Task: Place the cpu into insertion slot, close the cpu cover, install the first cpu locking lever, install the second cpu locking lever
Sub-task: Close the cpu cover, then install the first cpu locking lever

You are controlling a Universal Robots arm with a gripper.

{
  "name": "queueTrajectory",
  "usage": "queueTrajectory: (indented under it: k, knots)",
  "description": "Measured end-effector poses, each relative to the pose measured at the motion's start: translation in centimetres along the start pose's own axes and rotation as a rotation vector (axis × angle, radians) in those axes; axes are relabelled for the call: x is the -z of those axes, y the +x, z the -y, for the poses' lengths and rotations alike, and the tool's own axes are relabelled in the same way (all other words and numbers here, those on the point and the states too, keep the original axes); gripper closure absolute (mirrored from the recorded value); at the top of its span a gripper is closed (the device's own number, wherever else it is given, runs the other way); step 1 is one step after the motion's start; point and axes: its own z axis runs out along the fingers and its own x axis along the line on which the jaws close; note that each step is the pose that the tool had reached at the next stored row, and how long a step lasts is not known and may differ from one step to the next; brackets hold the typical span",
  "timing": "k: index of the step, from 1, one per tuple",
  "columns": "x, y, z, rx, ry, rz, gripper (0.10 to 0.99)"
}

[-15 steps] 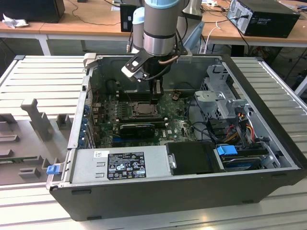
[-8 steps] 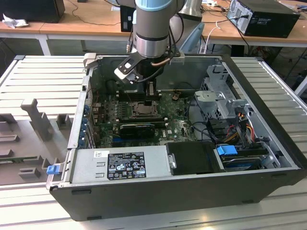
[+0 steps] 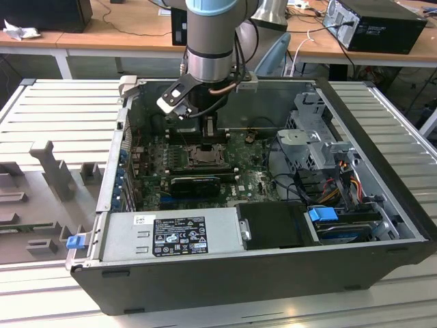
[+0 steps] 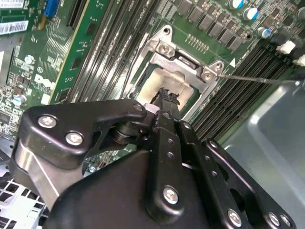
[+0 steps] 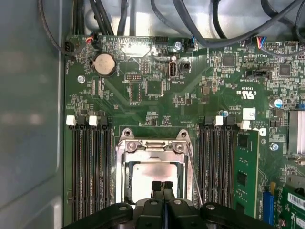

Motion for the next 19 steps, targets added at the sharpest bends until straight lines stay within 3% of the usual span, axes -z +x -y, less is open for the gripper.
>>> queueTrajectory:
  k: [6, 14, 17, 19]
  knots:
    - [0.06, -0.01, 0.22, 0.000, 0.000, 0.0003, 0.980]
    - [2.26, -0.04, 0.20, 0.000, 0.000, 0.0004, 0.980]
    - [3.83, -0.06, 0.19, 0.000, 0.000, 0.0043, 0.980]
    - [4.13, -0.07, 0.19, 0.000, 0.000, 0.0044, 0.980]
